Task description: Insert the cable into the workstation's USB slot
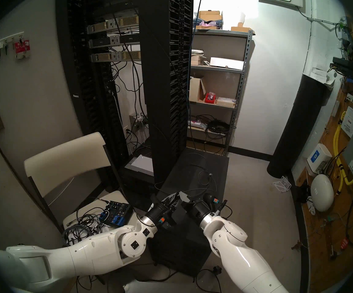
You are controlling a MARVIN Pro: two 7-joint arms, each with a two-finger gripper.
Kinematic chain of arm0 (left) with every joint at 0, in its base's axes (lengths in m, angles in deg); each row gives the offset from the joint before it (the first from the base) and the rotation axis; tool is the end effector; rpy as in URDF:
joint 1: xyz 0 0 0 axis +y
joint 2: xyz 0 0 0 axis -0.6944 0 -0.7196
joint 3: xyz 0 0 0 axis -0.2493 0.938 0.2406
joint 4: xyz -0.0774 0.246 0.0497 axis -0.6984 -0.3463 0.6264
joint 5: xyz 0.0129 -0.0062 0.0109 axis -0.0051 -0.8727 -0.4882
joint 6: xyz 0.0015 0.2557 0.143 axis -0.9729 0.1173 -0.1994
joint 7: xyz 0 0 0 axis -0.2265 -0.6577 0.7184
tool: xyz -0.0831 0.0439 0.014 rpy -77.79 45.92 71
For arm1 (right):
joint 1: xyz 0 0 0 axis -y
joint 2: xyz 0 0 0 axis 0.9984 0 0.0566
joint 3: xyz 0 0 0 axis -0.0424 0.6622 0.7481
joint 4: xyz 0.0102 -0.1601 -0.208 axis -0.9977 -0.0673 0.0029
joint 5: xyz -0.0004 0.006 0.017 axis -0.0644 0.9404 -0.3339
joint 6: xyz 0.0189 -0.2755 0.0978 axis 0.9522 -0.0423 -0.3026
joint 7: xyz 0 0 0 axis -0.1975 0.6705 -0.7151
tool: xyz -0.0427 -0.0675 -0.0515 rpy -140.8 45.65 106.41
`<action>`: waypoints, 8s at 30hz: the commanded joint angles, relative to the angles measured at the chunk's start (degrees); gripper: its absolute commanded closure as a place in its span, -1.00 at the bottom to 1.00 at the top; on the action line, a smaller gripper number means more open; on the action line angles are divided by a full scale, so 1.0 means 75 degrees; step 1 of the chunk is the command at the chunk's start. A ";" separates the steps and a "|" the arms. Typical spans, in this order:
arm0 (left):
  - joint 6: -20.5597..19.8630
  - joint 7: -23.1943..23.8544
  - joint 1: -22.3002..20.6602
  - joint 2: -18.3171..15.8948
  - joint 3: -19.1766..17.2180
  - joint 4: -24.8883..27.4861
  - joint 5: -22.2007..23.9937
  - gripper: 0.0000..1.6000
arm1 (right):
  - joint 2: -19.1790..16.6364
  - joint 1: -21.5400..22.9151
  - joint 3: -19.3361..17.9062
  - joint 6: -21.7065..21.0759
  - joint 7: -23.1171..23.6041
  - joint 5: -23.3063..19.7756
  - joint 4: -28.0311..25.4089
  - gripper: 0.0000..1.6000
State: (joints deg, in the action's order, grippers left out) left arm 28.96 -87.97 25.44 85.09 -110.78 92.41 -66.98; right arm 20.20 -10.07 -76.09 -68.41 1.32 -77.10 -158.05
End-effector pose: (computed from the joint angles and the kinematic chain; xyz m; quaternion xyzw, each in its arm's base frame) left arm 0.3376 -0.1435 -0.3816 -0.5467 0.4466 -0.7082 0.0084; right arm 0.3347 0.0456 -0.3433 -0.7512 0.0681 -0.5099 0.4136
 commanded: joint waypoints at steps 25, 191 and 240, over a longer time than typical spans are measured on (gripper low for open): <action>0.2691 0.0257 -0.0253 0.0385 -0.0040 -0.0938 0.0567 1.00 | -0.0324 0.0166 0.0249 0.0419 0.0706 0.0508 -0.0138 0.05; 0.3646 0.3329 0.0409 -0.1834 -0.0805 0.0014 0.6104 -1.00 | -0.0648 -0.0229 0.0986 0.3062 0.0702 0.5595 0.0663 1.00; 0.4009 0.2588 0.0563 -0.1723 -0.0813 -0.0350 0.5523 -1.00 | -0.0190 0.0168 0.1210 0.3253 0.0403 0.6236 0.1600 1.00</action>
State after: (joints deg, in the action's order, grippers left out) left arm 57.97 -68.61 30.25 72.15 -116.38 89.71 -25.38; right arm 17.81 -10.54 -66.94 -44.77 4.59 -30.66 -146.44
